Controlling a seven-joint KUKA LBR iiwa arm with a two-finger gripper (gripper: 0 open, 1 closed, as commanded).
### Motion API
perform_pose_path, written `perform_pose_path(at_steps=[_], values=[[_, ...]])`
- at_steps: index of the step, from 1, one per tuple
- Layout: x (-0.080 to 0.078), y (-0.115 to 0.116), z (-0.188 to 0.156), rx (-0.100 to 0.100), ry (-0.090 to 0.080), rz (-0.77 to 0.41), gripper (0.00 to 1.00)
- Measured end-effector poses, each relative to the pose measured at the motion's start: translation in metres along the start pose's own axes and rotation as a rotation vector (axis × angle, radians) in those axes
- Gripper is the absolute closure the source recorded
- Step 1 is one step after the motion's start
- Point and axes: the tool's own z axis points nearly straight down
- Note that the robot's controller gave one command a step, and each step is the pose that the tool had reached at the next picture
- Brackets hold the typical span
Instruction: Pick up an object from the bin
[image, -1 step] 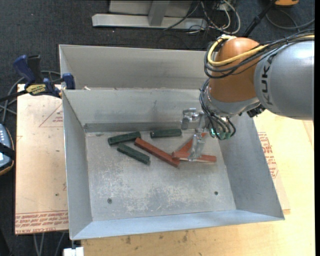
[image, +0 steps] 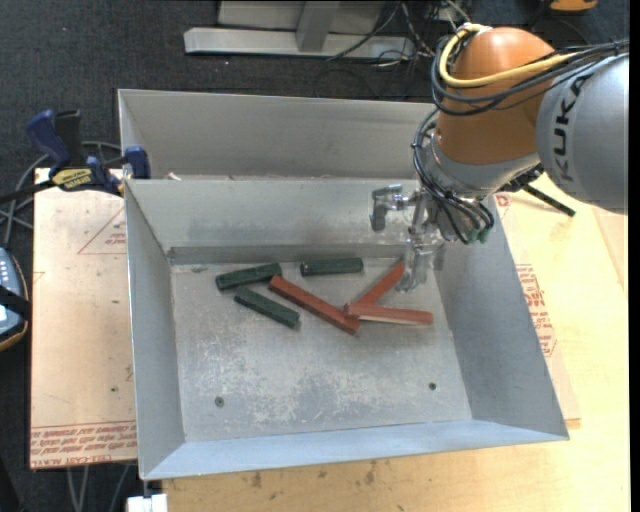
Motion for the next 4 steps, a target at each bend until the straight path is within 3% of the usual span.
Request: perform_pose_path(at_steps=[1, 2, 3, 4], values=[[0.051, -0.028, 0.123, -0.004, 0.015, -0.095, 0.0], [0.013, -0.029, 0.158, -0.002, 0.004, -0.147, 0.0], [0.014, -0.029, 0.156, -0.002, 0.004, -0.146, 1.0], [0.015, -0.051, 0.004, 0.002, -0.003, -0.37, 1.0]])
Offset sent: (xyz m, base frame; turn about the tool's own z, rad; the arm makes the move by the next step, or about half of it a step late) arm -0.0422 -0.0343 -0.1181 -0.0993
